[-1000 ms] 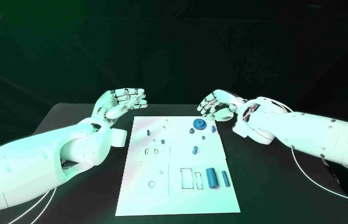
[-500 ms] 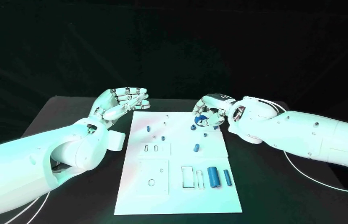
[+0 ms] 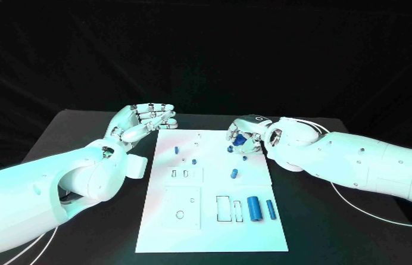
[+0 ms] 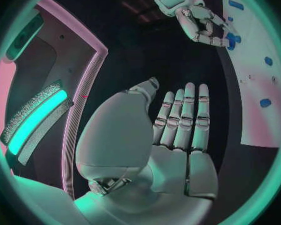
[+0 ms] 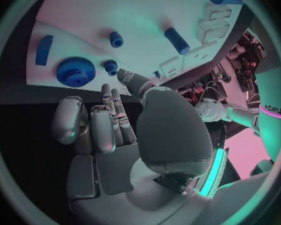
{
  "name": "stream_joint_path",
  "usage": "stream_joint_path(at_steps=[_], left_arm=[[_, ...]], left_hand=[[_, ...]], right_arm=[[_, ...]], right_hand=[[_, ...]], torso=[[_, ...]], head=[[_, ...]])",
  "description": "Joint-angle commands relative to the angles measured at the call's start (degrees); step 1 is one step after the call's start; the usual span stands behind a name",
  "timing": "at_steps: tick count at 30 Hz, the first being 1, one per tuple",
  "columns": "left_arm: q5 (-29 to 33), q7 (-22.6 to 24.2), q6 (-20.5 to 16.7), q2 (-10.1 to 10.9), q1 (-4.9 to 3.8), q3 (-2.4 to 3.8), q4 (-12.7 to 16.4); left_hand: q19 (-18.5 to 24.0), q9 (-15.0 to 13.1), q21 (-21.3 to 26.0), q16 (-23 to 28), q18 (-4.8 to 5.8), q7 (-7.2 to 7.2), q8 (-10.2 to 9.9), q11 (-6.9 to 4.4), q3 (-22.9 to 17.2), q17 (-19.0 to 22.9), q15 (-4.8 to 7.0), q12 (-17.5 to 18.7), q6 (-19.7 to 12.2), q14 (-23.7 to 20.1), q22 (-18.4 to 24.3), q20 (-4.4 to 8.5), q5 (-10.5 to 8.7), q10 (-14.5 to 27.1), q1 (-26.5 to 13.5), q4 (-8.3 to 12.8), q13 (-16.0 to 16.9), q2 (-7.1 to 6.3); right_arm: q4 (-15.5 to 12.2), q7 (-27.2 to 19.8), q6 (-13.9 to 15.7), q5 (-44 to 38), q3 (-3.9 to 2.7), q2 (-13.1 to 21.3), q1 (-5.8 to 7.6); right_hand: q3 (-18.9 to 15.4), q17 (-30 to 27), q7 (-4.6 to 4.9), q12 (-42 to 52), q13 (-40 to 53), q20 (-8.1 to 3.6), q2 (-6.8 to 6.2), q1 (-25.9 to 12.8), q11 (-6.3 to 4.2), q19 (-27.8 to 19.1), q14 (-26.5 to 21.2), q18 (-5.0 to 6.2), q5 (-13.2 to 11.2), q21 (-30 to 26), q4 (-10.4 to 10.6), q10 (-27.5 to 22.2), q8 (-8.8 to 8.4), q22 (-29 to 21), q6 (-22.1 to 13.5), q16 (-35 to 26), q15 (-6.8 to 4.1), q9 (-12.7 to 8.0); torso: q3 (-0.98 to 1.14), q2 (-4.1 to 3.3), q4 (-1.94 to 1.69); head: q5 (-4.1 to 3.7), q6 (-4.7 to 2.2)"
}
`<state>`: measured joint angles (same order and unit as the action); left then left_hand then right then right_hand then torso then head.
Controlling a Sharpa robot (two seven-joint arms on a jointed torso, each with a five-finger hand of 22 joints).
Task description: Assemble the parts on the task board
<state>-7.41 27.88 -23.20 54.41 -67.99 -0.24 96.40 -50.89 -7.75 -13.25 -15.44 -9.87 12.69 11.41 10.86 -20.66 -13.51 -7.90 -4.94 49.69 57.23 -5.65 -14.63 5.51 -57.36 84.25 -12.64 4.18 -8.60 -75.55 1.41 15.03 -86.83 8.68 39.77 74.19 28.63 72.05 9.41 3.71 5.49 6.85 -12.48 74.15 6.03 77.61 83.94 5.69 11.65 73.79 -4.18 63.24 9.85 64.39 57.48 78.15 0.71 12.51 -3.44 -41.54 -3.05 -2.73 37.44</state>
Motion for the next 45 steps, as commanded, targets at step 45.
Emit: stream_joint_path(at_steps=[45], left_arm=[[-0.23, -0.84, 1.85, -0.03, -0.43, 0.07, -0.17]], left_hand=[[-0.42, -0.11, -0.30, -0.43, -0.62, 1.31, 0.31, -0.02, -0.34, -0.26, -0.23, 0.47, 0.01, -0.79, 0.00, -0.09, -0.29, -0.33, -0.63, -0.26, -0.06, -0.44]], right_arm=[[2.34, 0.89, 3.43, -1.11, 0.00, -2.68, -0.96]], right_hand=[[6.29, 2.71, -0.86, 1.64, 0.44, -0.49, 2.26, -0.19, -1.32, 2.35, 3.30, -1.80, -1.86, 4.86, 2.66, 6.72, 2.61, 7.22, 3.02, 3.86, -0.46, 3.20]], torso=[[-0.40, -1.17, -0.11]], head=[[0.23, -0.25]])
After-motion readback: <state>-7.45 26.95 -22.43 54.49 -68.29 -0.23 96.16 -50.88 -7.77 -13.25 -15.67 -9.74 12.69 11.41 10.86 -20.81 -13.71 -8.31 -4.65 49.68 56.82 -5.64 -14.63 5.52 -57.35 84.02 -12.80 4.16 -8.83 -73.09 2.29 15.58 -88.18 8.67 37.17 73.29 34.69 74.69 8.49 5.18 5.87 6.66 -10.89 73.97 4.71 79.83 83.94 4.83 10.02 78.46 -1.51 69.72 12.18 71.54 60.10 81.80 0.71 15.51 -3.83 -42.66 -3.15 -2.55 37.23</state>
